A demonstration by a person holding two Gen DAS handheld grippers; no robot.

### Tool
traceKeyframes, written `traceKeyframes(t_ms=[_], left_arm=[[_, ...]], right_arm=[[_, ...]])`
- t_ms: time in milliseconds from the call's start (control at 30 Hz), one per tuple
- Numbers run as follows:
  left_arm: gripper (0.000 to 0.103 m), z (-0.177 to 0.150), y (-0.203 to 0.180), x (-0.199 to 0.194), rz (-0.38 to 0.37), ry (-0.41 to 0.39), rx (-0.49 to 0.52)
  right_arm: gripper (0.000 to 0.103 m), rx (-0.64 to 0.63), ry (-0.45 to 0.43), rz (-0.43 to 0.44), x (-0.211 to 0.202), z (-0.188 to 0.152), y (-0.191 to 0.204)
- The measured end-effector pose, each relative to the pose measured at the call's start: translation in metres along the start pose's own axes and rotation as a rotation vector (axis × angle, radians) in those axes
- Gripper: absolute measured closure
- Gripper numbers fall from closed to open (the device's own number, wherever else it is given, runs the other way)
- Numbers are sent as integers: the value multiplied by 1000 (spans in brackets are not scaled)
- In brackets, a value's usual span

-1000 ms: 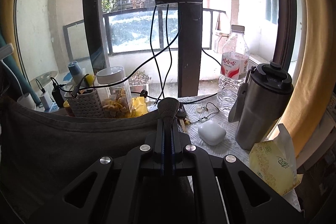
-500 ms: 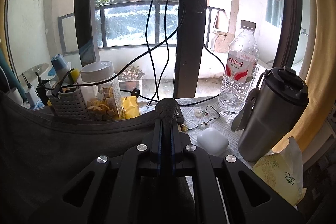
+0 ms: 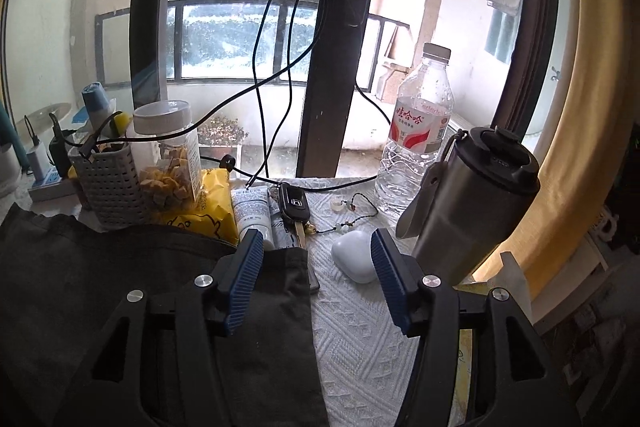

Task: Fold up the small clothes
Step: 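Lower the hem onto the collar and open both tools, then move both open tools back to the folded edge of the shirt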

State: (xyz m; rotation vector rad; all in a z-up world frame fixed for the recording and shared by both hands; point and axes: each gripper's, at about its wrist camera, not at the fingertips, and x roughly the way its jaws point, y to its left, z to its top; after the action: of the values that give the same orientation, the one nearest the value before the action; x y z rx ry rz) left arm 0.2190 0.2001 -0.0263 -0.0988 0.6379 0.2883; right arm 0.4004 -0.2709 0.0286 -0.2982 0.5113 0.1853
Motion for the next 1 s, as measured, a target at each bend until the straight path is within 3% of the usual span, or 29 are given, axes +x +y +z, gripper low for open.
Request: traceKeyframes(t_ms=[1000], left_arm=[[55, -88, -12, -81, -72, 67, -27]], right_arm=[[44, 83, 58, -102, -125, -101, -57]])
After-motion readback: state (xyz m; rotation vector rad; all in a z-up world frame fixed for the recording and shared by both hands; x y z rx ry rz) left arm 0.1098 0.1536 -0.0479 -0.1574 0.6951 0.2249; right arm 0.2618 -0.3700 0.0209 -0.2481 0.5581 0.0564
